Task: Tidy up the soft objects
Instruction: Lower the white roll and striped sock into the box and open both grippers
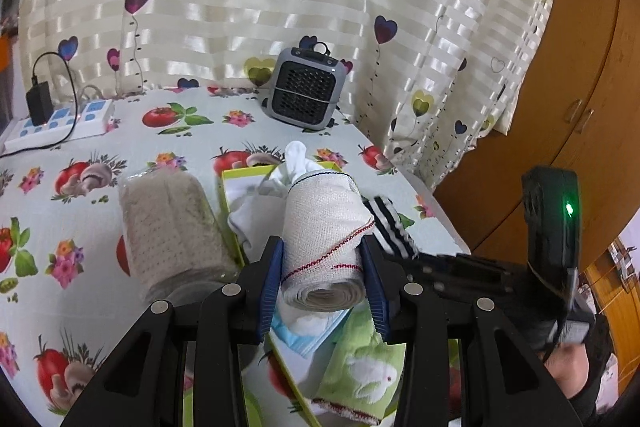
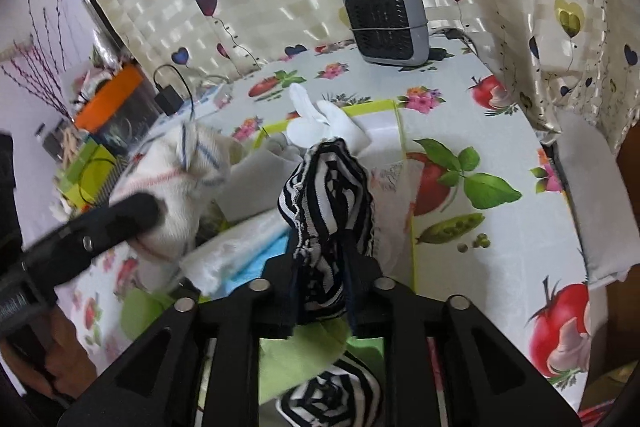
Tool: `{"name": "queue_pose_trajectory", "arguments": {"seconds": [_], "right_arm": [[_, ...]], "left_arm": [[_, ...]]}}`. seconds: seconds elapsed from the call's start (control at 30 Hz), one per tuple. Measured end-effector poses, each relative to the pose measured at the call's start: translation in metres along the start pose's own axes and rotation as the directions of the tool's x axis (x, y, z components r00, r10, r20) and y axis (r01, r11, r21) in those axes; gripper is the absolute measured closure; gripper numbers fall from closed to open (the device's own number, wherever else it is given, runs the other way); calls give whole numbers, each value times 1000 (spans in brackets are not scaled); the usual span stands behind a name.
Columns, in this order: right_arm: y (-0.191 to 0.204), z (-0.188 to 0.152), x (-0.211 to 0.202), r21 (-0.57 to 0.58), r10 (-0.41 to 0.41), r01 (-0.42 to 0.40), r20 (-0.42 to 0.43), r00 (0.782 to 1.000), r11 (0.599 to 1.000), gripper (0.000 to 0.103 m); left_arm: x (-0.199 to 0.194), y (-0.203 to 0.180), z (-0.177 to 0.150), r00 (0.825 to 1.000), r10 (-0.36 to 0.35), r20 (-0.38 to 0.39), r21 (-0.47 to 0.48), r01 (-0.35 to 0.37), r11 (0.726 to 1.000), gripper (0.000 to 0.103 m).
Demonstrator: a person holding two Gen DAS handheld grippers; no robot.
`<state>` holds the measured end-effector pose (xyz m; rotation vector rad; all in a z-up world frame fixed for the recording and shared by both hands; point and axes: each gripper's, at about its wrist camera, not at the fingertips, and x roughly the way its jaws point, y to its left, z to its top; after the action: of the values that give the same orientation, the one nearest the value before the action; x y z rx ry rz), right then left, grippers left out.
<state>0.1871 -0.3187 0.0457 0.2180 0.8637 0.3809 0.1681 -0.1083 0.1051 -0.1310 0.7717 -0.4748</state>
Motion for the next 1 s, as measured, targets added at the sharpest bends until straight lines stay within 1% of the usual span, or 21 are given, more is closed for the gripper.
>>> {"name": "queue_pose_trajectory", "arguments": {"seconds": [0.03, 0.07, 0.1, 0.13, 0.37, 0.6, 0.7, 0.83, 1.0], "right_arm": [[1, -1, -2, -8, -2, 2, 6, 1000, 1000, 74], [2, -2, -5, -16, 3, -3, 14, 1000, 1000, 65], [3, -3, -9, -23, 9, -9, 24, 1000, 1000, 59], [4, -4, -11, -29, 11, -10, 30, 1000, 1000, 57], [1, -6, -16, -32, 37, -36, 45, 998, 999, 57], [-10, -12, -31, 16, 52, -54, 90, 995, 998, 57], [-14, -13, -37, 32, 48, -52, 106, 993, 998, 57], [-18, -15, -44, 55, 50, -57, 117, 992, 997, 57], [-13, -21, -52, 54, 53, -60, 124, 991, 997, 58]], "left_arm": [[2, -1, 1, 1000, -2, -2, 0, 2, 1000, 65], [4, -1, 2, 1000, -5, -5, -1, 5, 1000, 65], [6, -2, 3, 1000, -7, -8, -2, 7, 1000, 65], [9, -3, 4, 1000, -9, -13, -3, 9, 1000, 65], [25, -6, 8, 999, -19, -32, -13, 18, 1000, 65], [37, -8, 12, 999, -33, -38, -21, 32, 999, 65], [43, -7, 11, 998, -39, -57, -31, 37, 999, 65], [39, -9, 7, 997, -43, -60, -25, 41, 999, 65], [24, -15, 1, 998, -30, -52, 6, 30, 1000, 65]]}}
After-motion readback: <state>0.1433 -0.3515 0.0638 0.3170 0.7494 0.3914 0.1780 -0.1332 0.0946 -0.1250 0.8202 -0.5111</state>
